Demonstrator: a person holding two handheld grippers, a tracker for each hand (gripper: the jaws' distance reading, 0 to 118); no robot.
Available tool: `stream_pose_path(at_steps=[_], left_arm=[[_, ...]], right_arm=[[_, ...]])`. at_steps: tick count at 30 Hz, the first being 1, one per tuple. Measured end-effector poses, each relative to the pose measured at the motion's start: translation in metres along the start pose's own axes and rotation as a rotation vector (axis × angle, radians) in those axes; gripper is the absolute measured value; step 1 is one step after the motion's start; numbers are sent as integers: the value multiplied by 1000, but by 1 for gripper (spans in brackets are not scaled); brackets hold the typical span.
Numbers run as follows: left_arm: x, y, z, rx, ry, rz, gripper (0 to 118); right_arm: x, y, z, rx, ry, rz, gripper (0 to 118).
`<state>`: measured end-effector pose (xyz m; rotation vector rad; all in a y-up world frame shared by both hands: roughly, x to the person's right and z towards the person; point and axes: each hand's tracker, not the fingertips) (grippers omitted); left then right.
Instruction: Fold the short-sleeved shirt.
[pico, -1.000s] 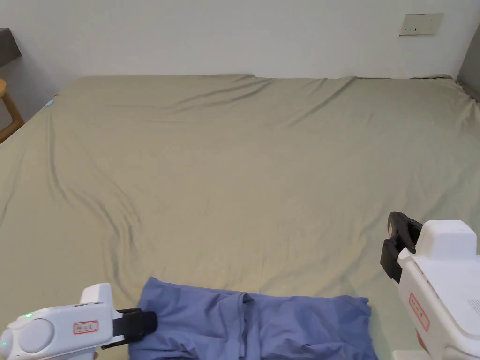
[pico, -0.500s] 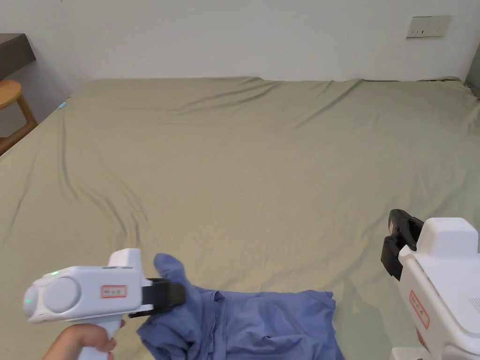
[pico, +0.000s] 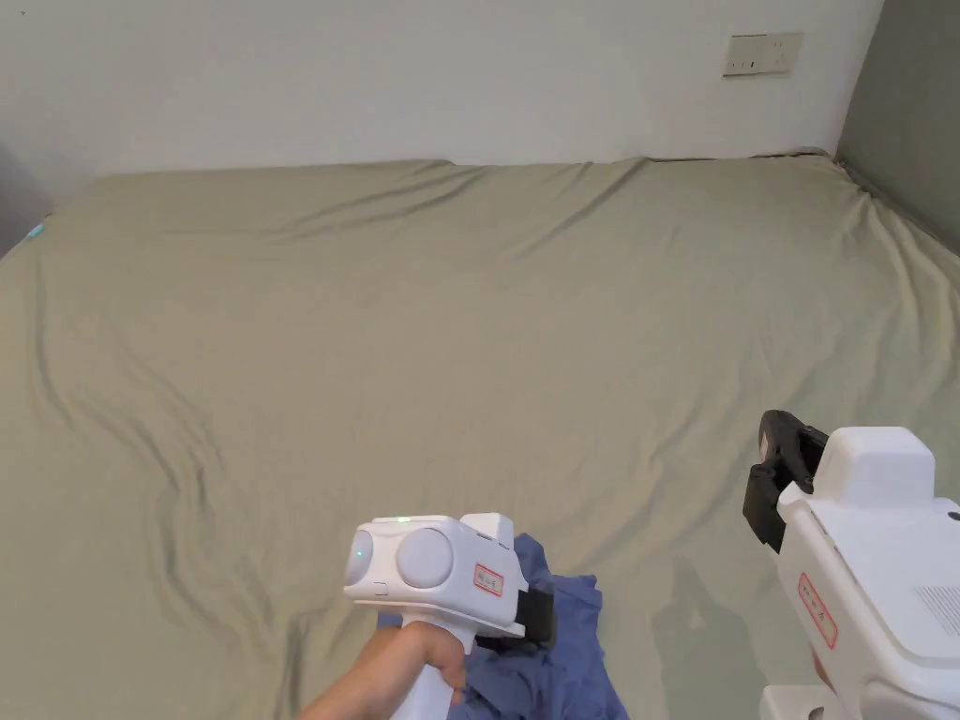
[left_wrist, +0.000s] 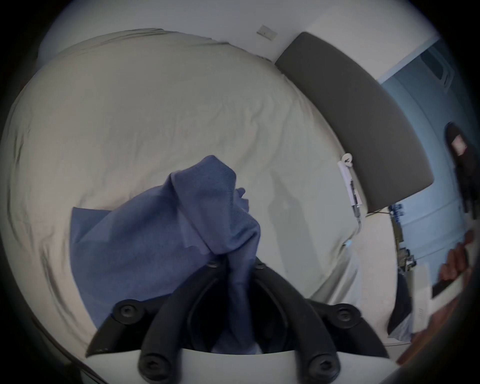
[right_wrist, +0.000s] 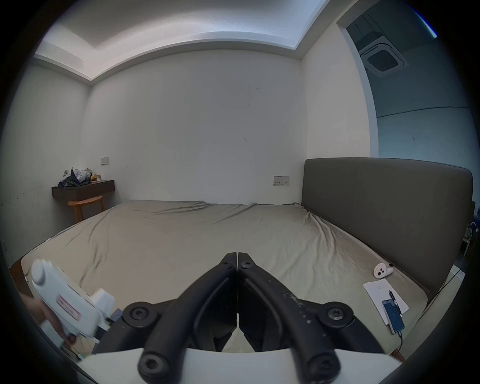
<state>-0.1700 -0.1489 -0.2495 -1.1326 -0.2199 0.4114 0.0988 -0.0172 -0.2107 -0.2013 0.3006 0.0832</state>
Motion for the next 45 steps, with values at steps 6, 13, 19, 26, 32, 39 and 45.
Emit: stream_pose_path(at_steps=[6,13,19,26,32,39,45], left_arm=[[15,-6,-14,38,-59,21,118],[19,-10,53,292,-5,-15,112],[7,-33,87,573,177,-52,40],[-7,-55,59,576,227,-148,0],[7,-78,4,537,305,-308,0],[22,-88,-57,409,254,-337,0],[55,-89,-60,336,214,-304,0]], right_arm=[[14,-2,5,-4,-30,-7,2],[14,-2,6,-4,-33,-15,2],[9,0,7,5,-12,-13,2],[9,2,8,16,-6,-15,2],[17,-3,8,3,-19,-23,2],[32,-12,5,-22,-53,-29,2],[41,-20,4,-46,-76,-39,2]])
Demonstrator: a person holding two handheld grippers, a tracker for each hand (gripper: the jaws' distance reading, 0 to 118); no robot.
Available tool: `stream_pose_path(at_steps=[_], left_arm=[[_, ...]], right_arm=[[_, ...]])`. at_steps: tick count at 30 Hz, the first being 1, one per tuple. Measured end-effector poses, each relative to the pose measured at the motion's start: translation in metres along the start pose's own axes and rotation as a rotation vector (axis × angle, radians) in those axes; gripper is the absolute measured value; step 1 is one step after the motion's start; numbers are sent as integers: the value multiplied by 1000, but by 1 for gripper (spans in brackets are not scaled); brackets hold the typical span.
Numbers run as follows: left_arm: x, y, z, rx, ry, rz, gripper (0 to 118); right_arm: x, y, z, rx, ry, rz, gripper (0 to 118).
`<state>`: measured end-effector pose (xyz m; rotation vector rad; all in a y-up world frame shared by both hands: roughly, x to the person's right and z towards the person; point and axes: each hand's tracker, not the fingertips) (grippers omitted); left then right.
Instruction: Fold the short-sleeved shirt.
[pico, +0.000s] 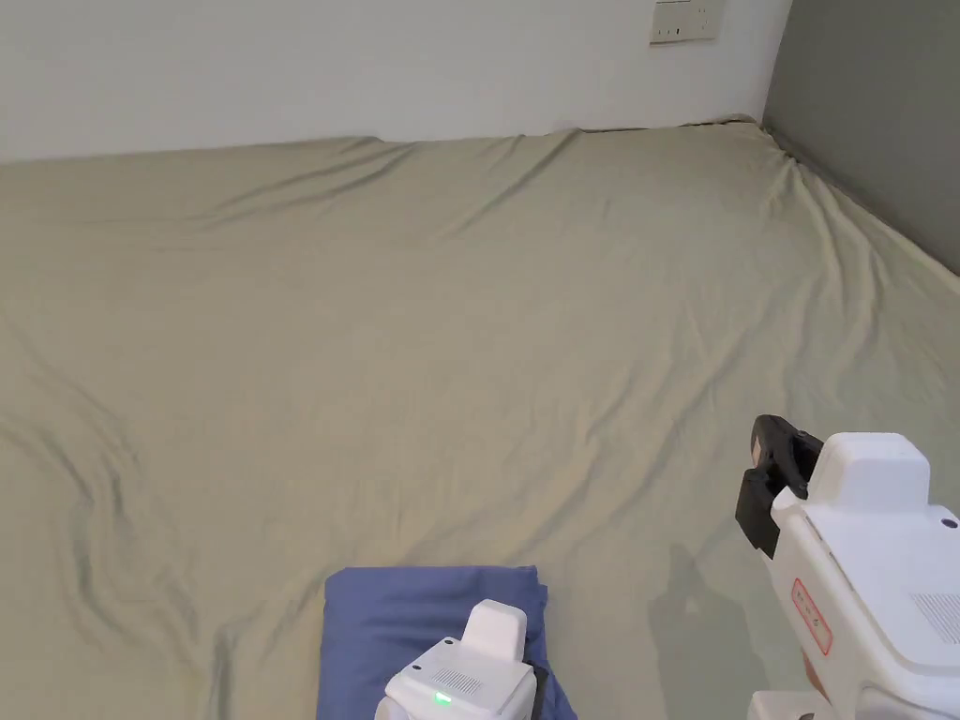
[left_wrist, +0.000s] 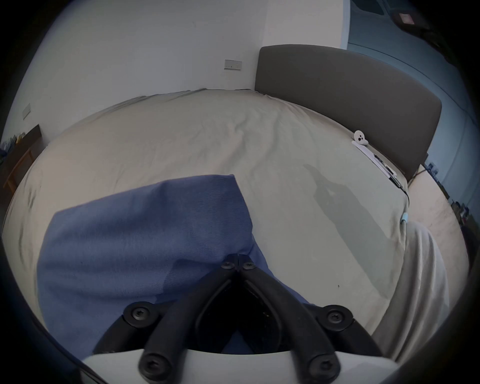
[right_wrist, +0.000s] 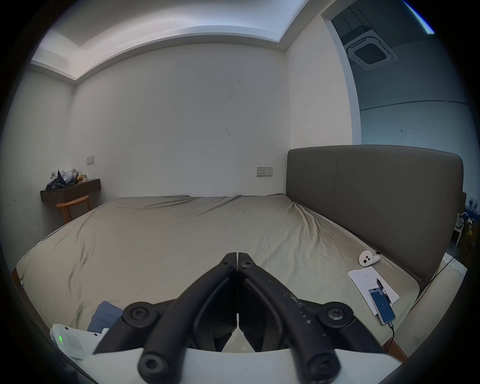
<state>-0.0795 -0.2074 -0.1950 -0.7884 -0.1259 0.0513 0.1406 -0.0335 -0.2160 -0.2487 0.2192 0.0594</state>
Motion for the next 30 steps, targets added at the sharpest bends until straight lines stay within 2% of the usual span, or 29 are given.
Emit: stream_pose_path(at_steps=[6,9,14,22,26,30], left_arm=[[-6,12,21,12,-5,-19,0],[-17,25,39,173,-11,-15,0],[-34,70,105,383,30,-25,0],[-81,116,188,629,204,-47,0],[-112,118,218,685,290,-3,0],[-134,109,238,708,405,-21,0]], right_arm=[[-4,2,1,2,4,-18,2],[-12,9,5,22,19,-11,2],[-30,22,14,66,46,10,2],[-55,44,32,142,76,42,2],[-63,51,38,174,89,59,2],[-69,54,40,188,101,69,2]])
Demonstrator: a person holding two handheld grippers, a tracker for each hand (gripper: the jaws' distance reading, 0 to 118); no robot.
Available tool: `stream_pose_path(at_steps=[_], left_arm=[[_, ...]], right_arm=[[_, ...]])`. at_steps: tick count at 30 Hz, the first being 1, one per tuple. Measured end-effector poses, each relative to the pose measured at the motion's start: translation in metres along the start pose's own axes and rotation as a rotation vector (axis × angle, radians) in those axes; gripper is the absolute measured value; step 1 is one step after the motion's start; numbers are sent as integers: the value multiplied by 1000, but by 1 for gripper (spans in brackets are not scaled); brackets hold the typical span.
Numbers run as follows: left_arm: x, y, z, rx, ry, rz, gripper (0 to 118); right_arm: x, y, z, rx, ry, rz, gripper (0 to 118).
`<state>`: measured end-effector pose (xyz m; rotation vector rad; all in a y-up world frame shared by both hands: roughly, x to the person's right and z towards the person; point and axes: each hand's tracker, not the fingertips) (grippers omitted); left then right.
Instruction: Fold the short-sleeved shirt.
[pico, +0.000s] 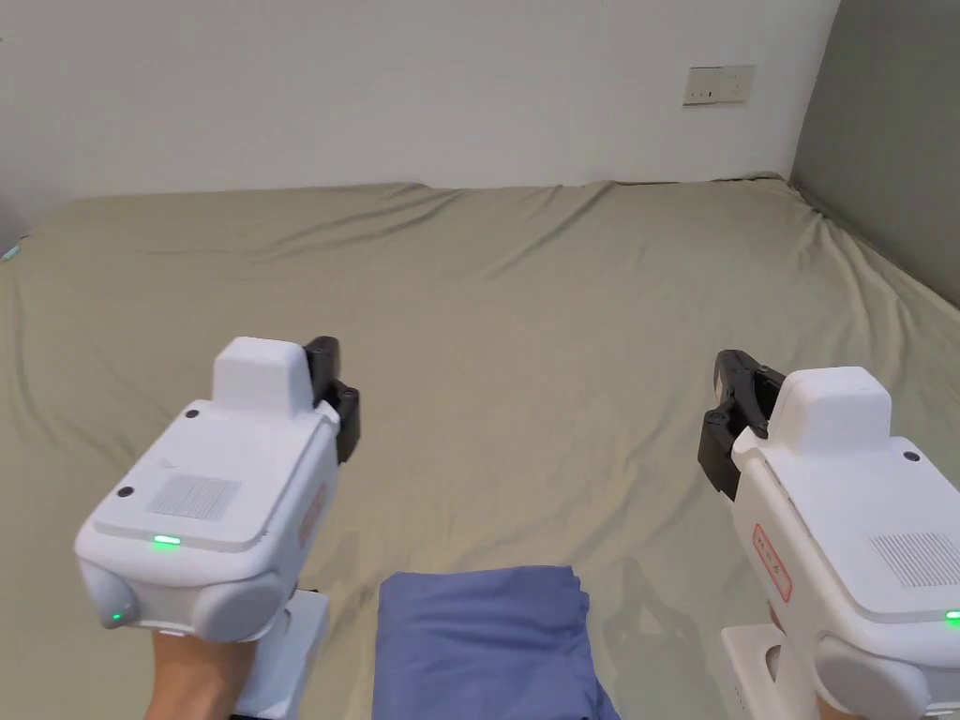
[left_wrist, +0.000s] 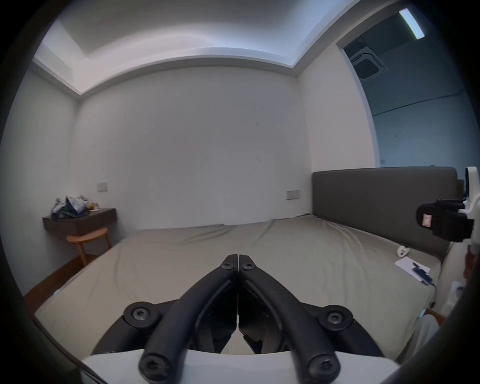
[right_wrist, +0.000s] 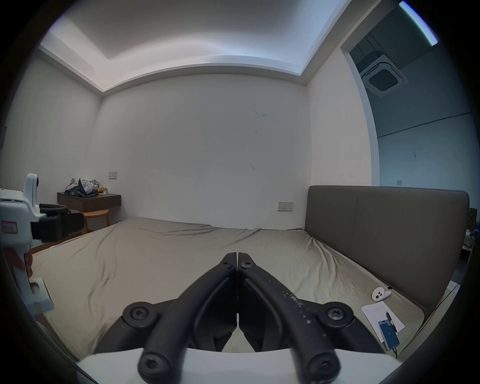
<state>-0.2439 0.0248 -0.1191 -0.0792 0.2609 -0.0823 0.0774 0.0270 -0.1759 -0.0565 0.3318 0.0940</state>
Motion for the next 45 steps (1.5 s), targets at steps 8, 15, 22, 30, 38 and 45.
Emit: stream_pose_path(at_steps=[8,15,22,30,38,45], left_arm=[[-39,-17,15,-8,82,21,0],[-47,-20,17,-14,108,54,0],[-46,-21,17,-21,93,70,0],[-52,-26,13,-39,94,92,0],[-60,-41,7,-95,97,101,0],[-67,-81,-12,-290,43,208,0]], right_arm=[[-12,0,1,10,16,16,2],[-18,-3,0,1,31,24,2],[-28,-44,-21,-104,58,8,2],[-66,-152,-50,-426,124,20,2],[-96,-230,-70,-679,180,42,2],[-95,-253,-73,-726,156,-9,1]])
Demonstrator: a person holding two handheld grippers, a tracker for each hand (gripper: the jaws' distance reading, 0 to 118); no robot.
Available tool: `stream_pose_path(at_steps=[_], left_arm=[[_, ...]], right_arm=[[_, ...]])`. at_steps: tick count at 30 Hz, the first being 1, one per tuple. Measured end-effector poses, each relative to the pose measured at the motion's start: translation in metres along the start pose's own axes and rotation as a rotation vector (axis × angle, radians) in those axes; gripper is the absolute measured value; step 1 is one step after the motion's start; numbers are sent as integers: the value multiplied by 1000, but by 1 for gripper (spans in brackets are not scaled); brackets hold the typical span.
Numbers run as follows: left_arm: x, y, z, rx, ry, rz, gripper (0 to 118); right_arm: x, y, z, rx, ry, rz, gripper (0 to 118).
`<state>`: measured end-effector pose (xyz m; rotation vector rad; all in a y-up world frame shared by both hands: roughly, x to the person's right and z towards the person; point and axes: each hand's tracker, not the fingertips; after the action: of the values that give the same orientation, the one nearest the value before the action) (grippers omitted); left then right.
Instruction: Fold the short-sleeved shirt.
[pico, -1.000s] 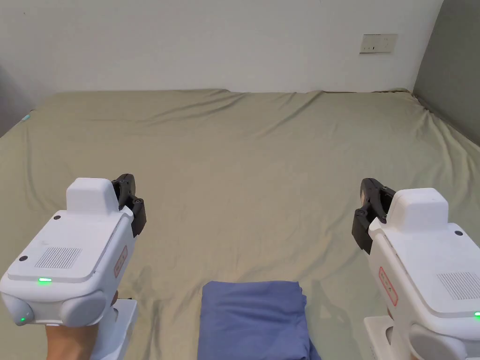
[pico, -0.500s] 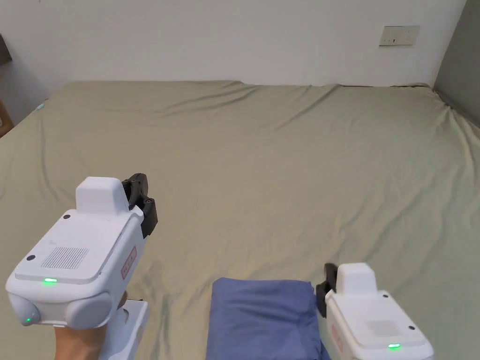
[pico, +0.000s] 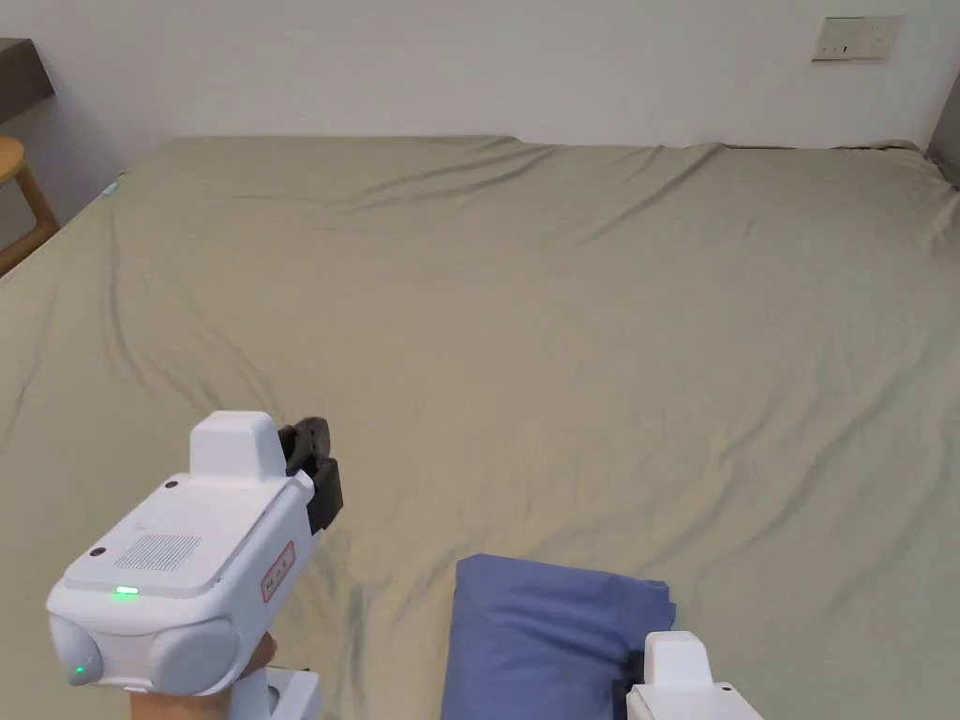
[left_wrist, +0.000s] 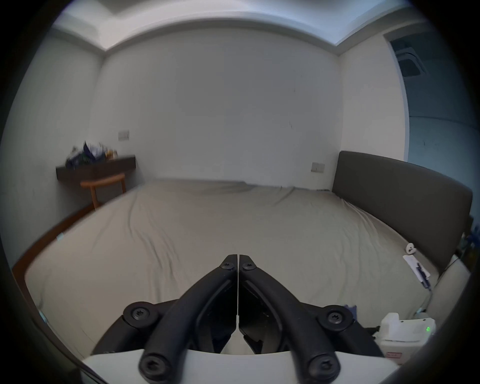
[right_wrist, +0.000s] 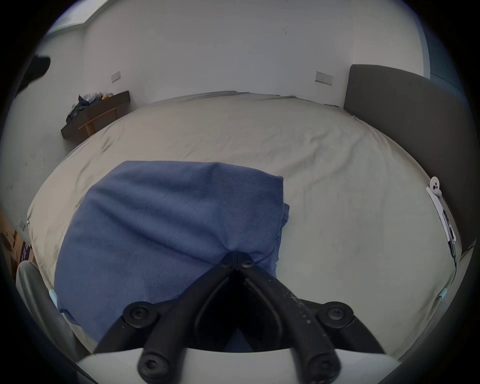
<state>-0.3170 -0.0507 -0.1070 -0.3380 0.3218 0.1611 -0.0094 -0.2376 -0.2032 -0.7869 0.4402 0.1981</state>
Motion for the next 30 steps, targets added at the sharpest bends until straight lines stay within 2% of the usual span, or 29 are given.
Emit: stream_pose_path(at_steps=[5,6,8,9,10,12,13,19,20,24,25,29,30], left_arm=[[-1,-28,-25,-224,-104,155,3],[-1,-34,-32,-290,-124,210,11],[-4,-49,-48,-407,-161,304,39],[-5,-59,-56,-460,-186,346,60],[-6,-66,-63,-511,-212,365,75],[-6,-84,-79,-608,-267,411,102],[0,-89,-80,-651,-291,418,108],[2,-126,-111,-802,-395,471,108],[1,-131,-115,-809,-412,480,104],[-4,-145,-126,-804,-473,569,50],[-7,-149,-129,-809,-504,605,50],[-11,-157,-136,-816,-469,592,45],[-14,-158,-137,-820,-466,594,36]], right_arm=[[0,2,5,-4,9,5,1],[0,2,5,-3,10,4,1],[1,2,4,-3,13,0,1],[2,2,3,-4,15,-4,1],[2,1,3,-4,18,-6,1],[4,1,3,-2,23,-15,1],[4,0,3,0,24,-16,1],[5,0,4,2,36,-15,1],[6,0,4,3,38,-12,1],[7,-1,3,6,47,-3,1],[8,-1,3,6,49,-5,1],[10,-1,3,6,57,-15,1],[10,-1,3,6,58,-15,1]])
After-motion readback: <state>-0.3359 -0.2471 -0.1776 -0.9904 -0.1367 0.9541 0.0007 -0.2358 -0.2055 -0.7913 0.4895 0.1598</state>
